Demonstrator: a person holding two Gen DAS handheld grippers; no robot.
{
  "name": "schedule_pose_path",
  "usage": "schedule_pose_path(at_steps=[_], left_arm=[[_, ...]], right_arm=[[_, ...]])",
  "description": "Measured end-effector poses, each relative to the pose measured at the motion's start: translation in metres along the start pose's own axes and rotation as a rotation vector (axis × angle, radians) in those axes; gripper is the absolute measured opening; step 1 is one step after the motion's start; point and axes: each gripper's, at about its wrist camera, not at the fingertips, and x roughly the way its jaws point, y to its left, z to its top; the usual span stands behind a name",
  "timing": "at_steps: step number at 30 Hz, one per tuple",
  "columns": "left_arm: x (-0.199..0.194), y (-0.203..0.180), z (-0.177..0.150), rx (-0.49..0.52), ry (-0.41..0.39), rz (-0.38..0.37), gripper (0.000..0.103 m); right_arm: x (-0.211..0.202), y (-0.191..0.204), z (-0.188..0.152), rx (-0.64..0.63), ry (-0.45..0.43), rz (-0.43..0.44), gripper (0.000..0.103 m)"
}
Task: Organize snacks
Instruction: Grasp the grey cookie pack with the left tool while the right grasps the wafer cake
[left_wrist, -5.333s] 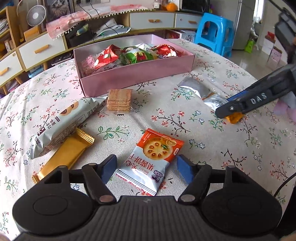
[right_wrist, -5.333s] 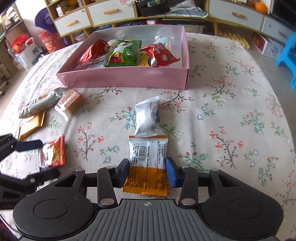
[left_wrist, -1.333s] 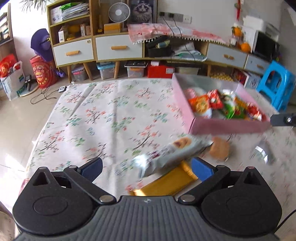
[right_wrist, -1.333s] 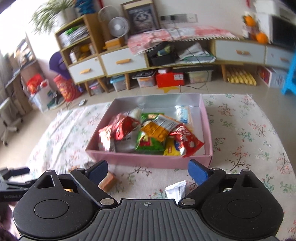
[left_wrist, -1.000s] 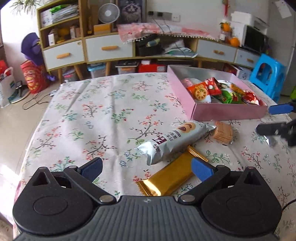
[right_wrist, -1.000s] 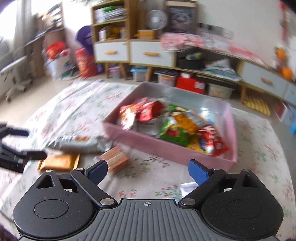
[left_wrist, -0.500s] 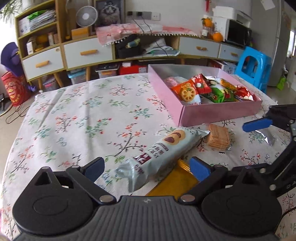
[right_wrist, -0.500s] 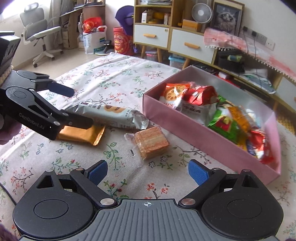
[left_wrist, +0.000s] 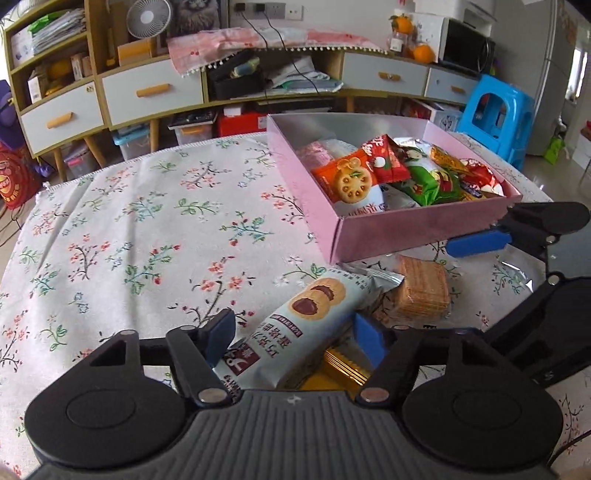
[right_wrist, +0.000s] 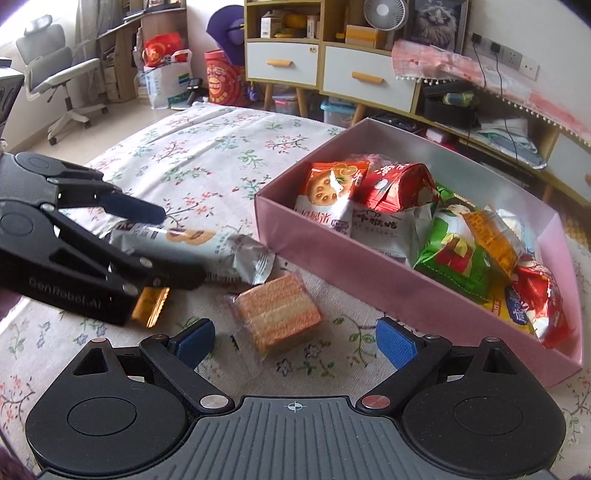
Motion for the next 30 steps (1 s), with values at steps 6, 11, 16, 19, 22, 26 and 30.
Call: schedule_pose_path(at_steps=[6, 11, 16, 19, 22, 26, 30], left_arm=[[-0.005, 0.001, -0.003, 0.015, 0.034, -0.009, 0.051], [-0.009, 0.006, -0.007, -0.001, 0.057, -0.022, 0.043], [-0.014, 0.009, -0.008, -0.016, 0.079, -0.012, 0.038], [-0.017, 0.014, -0.009, -0.05, 0.086, -0.007, 0.036], [-0.018, 0.019, -0.008, -0.113, 0.091, -0.013, 0.034], [-0.019, 0.023, -0.007, -0.182, 0.096, -0.015, 0.031], [-0.02, 0.025, -0.007, -0.233, 0.104, -0.01, 0.03]], right_arm=[[0.0, -0.001, 0.003, -0.006, -0.004, -0.007, 0.092], [-0.003, 0.0, 0.002, -0.015, -0.007, -0.002, 0.082], [-0.005, 0.001, 0.004, -0.018, -0.007, 0.006, 0.064], [-0.005, 0.002, 0.005, -0.015, -0.003, 0.002, 0.059], [-0.005, 0.0, 0.008, 0.005, 0.005, -0.003, 0.053], [-0.005, -0.007, 0.011, 0.073, 0.024, 0.007, 0.049], [-0.008, -0.014, 0.013, 0.127, 0.042, 0.02, 0.049]])
